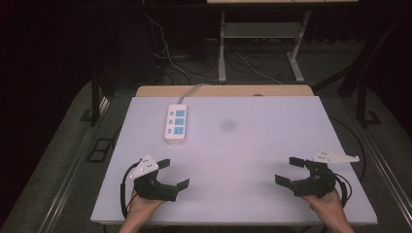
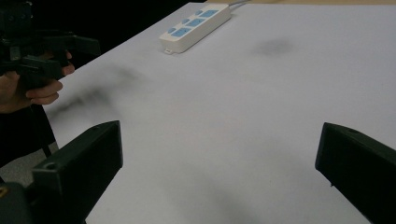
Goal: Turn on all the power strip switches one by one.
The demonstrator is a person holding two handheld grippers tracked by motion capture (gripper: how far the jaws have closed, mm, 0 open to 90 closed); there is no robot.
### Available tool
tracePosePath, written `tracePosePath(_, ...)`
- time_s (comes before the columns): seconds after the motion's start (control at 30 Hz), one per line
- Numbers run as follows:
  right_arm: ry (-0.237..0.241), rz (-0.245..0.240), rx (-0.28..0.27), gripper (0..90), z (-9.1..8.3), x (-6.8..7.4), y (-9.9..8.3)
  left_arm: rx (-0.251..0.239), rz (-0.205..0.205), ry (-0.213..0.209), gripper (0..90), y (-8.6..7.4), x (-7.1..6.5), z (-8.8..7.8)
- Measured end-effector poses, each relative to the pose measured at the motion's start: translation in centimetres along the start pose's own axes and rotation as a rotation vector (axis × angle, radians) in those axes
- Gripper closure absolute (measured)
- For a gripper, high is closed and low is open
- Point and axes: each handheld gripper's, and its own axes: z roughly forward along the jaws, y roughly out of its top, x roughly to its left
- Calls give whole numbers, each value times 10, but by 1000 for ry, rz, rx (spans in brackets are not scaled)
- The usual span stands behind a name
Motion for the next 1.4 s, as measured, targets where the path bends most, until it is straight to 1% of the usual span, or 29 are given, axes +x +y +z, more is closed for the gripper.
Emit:
tracePosePath(0.27,-10,-4,28,7,4,1,-3,10,-7,-4,0,0,2,1)
tracePosePath(0.43,-6,-4,29,7,4,1,-3,24,-4,-5,0,-1,2,2)
tracePosePath(0.57,-21,-12,48,7,7,1,-6,34,1,-10,0,-1,0,2)
tracePosePath(0.7,-19,-10,62,7,9,1,-6,44,7,-18,0,0,-3,3)
tracePosePath(1.0,-6,-13,63,7,8,2,-7,79,10,-22,0,2,-5,3)
tracePosePath(1.13,-7,-7,57,7,6,1,-6,100,3,-28,0,4,-3,2)
tracePosePath(1.23,-9,-4,56,7,5,0,-6,113,5,-28,0,5,-2,1)
tracePosePath(1.33,-8,-4,54,7,5,0,-6,114,0,-29,0,9,-2,0)
tracePosePath(1.4,-7,-4,54,7,5,0,-6,118,5,-28,0,12,-2,0)
